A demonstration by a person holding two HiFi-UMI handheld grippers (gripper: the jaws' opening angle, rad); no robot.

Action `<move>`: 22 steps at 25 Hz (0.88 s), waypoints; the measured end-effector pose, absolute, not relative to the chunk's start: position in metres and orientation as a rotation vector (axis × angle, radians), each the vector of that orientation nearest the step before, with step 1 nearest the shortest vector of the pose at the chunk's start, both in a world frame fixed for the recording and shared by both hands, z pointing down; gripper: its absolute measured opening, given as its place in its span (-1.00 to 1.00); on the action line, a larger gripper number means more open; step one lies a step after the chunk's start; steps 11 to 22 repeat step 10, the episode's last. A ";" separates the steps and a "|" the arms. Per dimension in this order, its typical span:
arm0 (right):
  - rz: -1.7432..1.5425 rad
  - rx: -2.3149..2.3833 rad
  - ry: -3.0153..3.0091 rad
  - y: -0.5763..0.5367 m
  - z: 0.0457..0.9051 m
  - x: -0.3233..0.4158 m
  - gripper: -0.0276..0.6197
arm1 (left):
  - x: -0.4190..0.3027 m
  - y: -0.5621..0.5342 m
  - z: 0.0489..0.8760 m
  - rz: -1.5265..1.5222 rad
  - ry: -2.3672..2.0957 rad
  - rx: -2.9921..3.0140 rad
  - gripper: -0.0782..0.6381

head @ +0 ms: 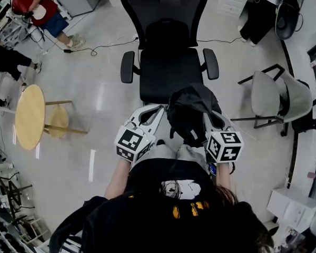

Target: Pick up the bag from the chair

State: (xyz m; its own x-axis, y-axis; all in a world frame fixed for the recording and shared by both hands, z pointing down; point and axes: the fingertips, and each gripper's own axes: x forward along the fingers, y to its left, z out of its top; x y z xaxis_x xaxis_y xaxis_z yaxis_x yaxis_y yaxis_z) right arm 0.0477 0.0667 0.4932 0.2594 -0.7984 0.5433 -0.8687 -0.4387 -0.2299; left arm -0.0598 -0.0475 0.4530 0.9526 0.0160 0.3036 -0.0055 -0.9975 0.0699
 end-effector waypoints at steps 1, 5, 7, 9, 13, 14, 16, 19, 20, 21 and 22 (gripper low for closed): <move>0.923 2.403 -1.590 0.066 0.492 0.046 -0.83 | -0.061 -0.048 0.452 0.466 0.017 3.034 -0.77; 0.909 2.414 -1.576 0.062 0.490 0.044 -0.83 | -0.066 -0.054 0.456 0.448 0.037 3.027 -0.77; 0.907 2.414 -1.576 0.060 0.490 0.045 -0.83 | -0.069 -0.057 0.458 0.436 0.044 3.026 -0.77; 0.912 2.415 -1.576 0.058 0.491 0.047 -0.83 | -0.073 -0.059 0.460 0.424 0.048 3.026 -0.77; 0.914 2.417 -1.576 0.057 0.492 0.048 -0.83 | -0.075 -0.061 0.462 0.418 0.050 3.026 -0.77; 0.914 2.417 -1.576 0.057 0.492 0.048 -0.83 | -0.075 -0.061 0.462 0.418 0.050 3.026 -0.77; 0.914 2.417 -1.576 0.057 0.492 0.048 -0.83 | -0.075 -0.061 0.462 0.418 0.050 3.026 -0.77; 0.914 2.417 -1.576 0.057 0.492 0.048 -0.83 | -0.075 -0.061 0.462 0.418 0.050 3.026 -0.77; 0.914 2.417 -1.576 0.057 0.492 0.048 -0.83 | -0.075 -0.061 0.462 0.418 0.050 3.026 -0.77; 0.914 2.417 -1.576 0.057 0.492 0.048 -0.83 | -0.075 -0.061 0.462 0.418 0.050 3.026 -0.77; 0.914 2.417 -1.576 0.057 0.492 0.048 -0.83 | -0.075 -0.061 0.462 0.418 0.050 3.026 -0.77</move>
